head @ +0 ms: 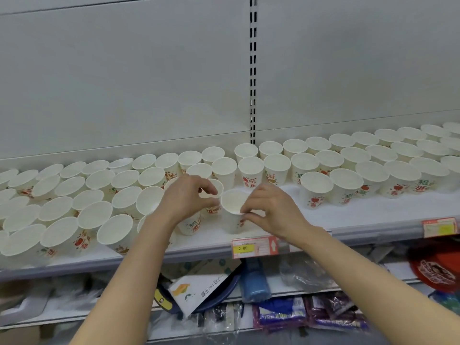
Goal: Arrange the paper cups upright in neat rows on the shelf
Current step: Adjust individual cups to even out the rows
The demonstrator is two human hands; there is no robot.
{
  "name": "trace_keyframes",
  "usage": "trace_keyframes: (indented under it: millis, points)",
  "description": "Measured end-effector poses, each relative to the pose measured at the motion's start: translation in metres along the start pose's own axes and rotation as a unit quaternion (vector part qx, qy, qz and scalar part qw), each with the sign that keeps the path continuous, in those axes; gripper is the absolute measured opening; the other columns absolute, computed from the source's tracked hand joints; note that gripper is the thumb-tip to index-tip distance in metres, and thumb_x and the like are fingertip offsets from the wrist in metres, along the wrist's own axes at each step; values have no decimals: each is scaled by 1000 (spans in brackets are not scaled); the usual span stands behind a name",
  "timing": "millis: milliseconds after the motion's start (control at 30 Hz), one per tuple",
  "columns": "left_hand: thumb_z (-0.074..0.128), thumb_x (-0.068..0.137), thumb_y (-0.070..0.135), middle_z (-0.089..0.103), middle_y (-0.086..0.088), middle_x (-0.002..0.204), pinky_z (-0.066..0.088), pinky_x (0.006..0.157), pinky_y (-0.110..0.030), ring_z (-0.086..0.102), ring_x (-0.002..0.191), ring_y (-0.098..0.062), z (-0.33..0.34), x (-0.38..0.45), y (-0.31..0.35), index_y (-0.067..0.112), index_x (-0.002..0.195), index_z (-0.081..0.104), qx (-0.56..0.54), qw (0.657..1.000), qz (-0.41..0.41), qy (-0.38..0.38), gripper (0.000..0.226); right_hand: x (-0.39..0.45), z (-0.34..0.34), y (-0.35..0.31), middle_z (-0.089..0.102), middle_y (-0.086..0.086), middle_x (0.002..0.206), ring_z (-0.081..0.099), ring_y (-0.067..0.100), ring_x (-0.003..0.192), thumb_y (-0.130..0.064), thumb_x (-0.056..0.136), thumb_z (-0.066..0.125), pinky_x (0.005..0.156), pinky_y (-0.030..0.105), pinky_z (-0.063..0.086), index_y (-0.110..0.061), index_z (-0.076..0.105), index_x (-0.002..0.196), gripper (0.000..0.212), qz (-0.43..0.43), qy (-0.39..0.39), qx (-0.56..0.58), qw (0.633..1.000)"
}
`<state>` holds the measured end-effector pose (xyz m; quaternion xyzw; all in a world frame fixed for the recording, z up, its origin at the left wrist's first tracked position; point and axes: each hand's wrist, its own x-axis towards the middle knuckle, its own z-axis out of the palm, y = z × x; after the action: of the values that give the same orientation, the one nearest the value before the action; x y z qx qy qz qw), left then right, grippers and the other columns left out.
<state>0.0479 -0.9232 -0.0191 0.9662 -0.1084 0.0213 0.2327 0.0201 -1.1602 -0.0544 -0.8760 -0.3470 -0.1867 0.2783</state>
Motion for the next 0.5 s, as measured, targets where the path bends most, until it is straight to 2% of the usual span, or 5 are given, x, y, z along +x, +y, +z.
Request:
trace_keyframes:
  millis: [133,233,367,500]
  points:
    - [79,71,41,65,9,92,45,77,-32,51,97,-15,-1,3,6,33,92,73,116,992,28,-36,23,-12,-30,17,68,-9,81,57,16,80,-22,71,82,67,36,49,-20,74,79,11,111,25,5,993]
    - [72,79,34,68,7,90,39,72,-30,51,96,-18,4,7,8,32,87,72,179,982,53,-24,9,-16,-47,23,67,-10,79,53,4,74,-18,73,81,70,29,46,-20,75,81,11,183,30,20,982]
    - [69,79,30,68,4,81,46,72,-33,54,91,-19,12,12,20,32,75,70,120,989,84,20,4,-18,-61,25,65,-17,78,56,0,76,-19,75,79,71,19,43,-22,75,83,9,229,30,8,973]
    - [70,82,35,69,9,82,47,75,-36,52,92,-17,24,17,41,31,83,72,60,990,127,27,5,-22,-61,26,69,-9,80,56,10,77,-22,77,78,72,29,44,-23,74,83,7,221,35,-41,974]
